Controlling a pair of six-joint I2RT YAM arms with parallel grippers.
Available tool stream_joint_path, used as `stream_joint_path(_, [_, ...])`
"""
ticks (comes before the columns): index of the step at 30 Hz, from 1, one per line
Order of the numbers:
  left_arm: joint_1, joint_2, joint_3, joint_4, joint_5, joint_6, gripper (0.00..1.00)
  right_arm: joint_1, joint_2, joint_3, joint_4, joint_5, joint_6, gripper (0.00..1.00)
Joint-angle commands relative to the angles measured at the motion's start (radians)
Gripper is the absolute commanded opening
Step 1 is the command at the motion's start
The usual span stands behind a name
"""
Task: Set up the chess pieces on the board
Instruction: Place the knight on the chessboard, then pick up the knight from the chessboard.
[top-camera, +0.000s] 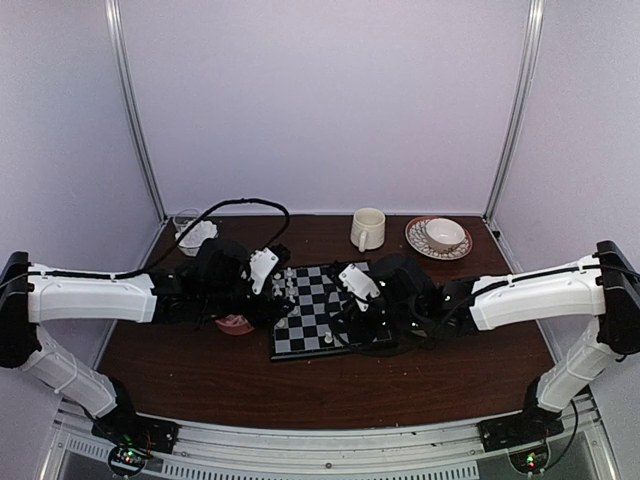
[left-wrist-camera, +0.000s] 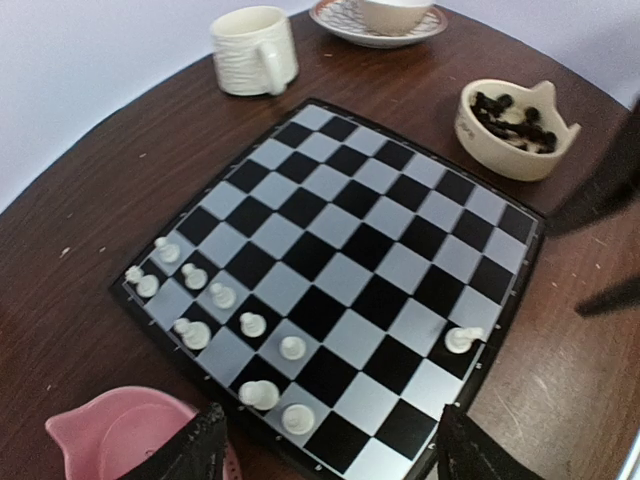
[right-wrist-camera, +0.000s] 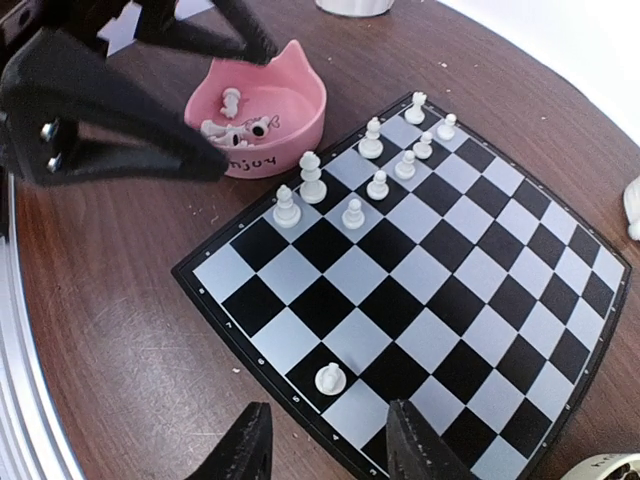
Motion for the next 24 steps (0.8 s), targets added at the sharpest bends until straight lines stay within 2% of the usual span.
stream_joint_path(1, [-0.042,0.061,0.071,-0.013,0.165,0.038,0.7,-0.063,-0.081,-0.088,0.154,0.062,0.105,0.41])
stream_joint_path(6, [-0.075,0.161,0.136,-0.039,0.221,0.04,0.66,-0.182,-0.132,-0.183,0.246,0.009,0.246,0.41])
stream_joint_path(11, [-0.137,0.283,0.265,-0.151,0.174,-0.004,0.66,-0.254,-0.138,-0.233,0.303,-0.03,0.319,0.41])
stream_joint_path(17, [-0.159,0.42,0.39,-0.276,0.12,-0.043,0.57,-0.276,-0.161,-0.268,0.347,-0.034,0.339,0.4])
stream_joint_path(24, [-0.166,0.483,0.44,-0.308,0.127,-0.054,0.46,-0.28,-0.162,-0.267,0.347,-0.041,0.334,0.4])
